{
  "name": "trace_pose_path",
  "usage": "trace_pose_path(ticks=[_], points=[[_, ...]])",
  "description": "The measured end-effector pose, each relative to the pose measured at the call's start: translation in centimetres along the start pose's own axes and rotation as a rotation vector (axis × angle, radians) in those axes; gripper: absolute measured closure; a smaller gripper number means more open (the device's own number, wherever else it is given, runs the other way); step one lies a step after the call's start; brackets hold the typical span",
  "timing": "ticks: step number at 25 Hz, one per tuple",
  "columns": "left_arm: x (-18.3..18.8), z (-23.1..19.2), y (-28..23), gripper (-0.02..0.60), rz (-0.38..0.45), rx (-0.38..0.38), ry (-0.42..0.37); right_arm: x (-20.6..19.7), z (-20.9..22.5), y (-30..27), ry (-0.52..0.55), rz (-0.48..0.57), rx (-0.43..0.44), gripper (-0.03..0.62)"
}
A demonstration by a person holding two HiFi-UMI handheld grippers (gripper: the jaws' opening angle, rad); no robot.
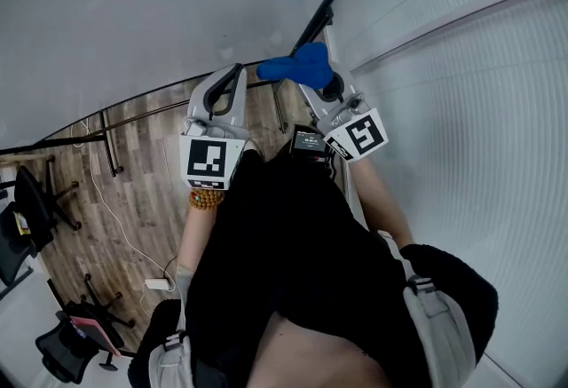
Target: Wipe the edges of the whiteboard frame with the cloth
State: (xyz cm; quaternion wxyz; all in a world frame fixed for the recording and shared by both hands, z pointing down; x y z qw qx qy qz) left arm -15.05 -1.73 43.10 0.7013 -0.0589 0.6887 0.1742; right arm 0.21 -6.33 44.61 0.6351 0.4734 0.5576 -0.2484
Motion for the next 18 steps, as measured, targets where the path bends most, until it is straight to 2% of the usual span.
trace_pose_path(ticks=[4,9,18], points=[[-0.2,-0.7,0.6,0.58,0.0,0.032,-0.002,1.2,-1.6,-1.0,0.015,0.048,0.034,0.502],[-1.0,-1.7,0.9,0.581,-0.027,0.038,-0.006,-0.1,-2.2,-1.6,-0.004,0.035,0.035,0.503],[-3.0,-2.0,4.6,0.581,-0.044,0.083,-0.006,-2.7,-4.6,-0.9,-0.018,0.04,0.063,0.504]])
Point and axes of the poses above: the fingertips, and each gripper's own axes: y backward along the fingers, z to its right, x out of its top, the point moved 5 cm from there along y, backward along the fingers, and after that the axes turned 15 degrees about z, right-handed, at the moved point
